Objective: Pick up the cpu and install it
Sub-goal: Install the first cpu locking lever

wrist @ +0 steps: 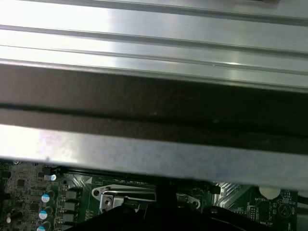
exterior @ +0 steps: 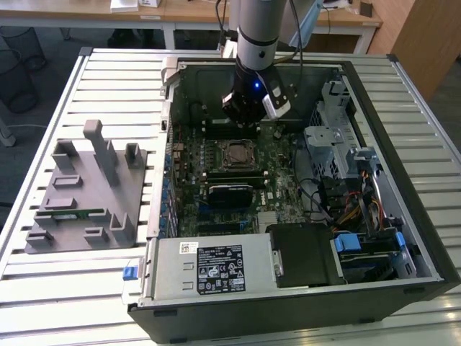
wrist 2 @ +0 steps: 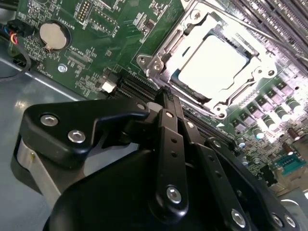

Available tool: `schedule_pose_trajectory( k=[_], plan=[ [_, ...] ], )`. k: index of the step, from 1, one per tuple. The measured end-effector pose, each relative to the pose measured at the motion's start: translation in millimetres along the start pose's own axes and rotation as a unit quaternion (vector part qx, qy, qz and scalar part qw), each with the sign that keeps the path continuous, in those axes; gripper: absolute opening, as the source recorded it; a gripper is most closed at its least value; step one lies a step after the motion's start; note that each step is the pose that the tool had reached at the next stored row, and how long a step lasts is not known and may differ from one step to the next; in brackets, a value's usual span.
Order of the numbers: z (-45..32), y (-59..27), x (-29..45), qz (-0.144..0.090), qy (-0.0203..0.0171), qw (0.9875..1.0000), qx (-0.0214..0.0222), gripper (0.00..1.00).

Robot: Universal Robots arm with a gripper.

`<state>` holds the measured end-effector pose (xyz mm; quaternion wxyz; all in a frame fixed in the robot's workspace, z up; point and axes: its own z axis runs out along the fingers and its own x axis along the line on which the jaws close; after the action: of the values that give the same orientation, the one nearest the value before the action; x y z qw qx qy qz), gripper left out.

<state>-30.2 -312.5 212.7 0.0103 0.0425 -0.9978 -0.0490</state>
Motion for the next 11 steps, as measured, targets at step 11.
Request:
schedule_pose_trajectory(
  k=[11],
  plan=[
    [-0.3, -3.7, 0.3, 0.000, 0.0000, 1.0000, -0.0001, 0.11]
  ],
)
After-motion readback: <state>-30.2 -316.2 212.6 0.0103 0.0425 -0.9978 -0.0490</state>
